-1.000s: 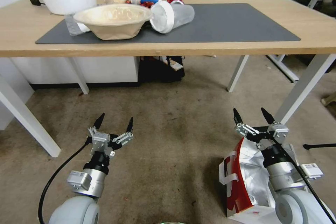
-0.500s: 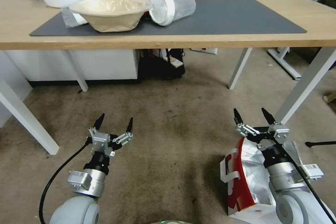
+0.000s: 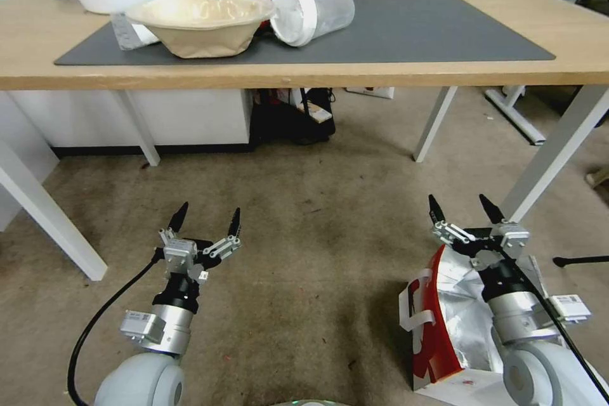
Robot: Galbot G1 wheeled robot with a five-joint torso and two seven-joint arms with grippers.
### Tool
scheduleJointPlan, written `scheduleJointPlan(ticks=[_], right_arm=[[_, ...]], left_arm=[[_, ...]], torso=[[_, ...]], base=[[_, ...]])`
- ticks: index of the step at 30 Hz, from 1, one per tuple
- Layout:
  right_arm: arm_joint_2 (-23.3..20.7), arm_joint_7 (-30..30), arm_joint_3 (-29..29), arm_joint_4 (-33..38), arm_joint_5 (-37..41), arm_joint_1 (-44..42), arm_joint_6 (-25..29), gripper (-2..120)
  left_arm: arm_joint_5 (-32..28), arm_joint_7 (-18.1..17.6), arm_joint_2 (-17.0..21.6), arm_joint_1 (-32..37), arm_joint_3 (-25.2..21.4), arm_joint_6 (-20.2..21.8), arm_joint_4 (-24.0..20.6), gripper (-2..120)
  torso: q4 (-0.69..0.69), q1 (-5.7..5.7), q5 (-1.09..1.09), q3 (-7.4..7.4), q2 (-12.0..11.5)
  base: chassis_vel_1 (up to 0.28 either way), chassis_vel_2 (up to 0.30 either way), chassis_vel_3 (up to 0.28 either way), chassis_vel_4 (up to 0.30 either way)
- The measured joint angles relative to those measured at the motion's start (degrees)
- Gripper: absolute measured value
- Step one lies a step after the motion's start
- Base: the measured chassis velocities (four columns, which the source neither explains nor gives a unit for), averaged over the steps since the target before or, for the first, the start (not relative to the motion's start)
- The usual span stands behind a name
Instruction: Pick up the food delivery bag from the floor and place it on the table.
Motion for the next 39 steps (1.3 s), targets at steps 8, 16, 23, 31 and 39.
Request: scheduleJointPlan(ticks=[8, 16, 23, 31, 39], right_arm=[[-0.1, -0.4, 3.4, -3.7, -5.2, -0.9, 4.5, 100], [-0.6, -1.8, 7.0, -9.0, -6.6, -1.5, 9.2, 100], [-2.3, -2.3, 8.4, -13.7, -7.3, -0.9, 11.8, 100], [-3.9, -1.8, 9.8, -19.8, -9.8, 0.7, 12.6, 100], [-4.8, -1.2, 11.3, -24.2, -10.8, 1.4, 11.9, 100]], left_arm=[[0.3, -1.0, 0.7, 0.1, -0.4, 0.1, 0.4, 100], [1.1, -1.0, 0.8, -0.4, -0.1, 0.2, 1.4, 100], [1.4, -1.6, 0.6, 0.2, -0.2, 0.4, 1.5, 100], [1.8, -2.4, 0.3, 0.4, -0.3, 0.6, 1.6, 100], [2.2, -3.2, -0.2, 0.5, -0.2, 0.2, 2.1, 100]], torso=[[0.0, 0.03, 0.01, 0.0, 0.1], [0.0, 0.05, 0.01, 0.0, 0.2], [0.01, 0.05, 0.01, 0.0, 0.3], [0.0, 0.06, 0.02, 0.0, 0.3], [0.0, 0.06, 0.01, 0.0, 0.3]], base=[[0.0, 0.0, 0.0, 0.0], [0.0, 0.0, 0.0, 0.0], [0.0, 0.0, 0.0, 0.0], [0.0, 0.0, 0.0, 0.0], [0.0, 0.0, 0.0, 0.0]])
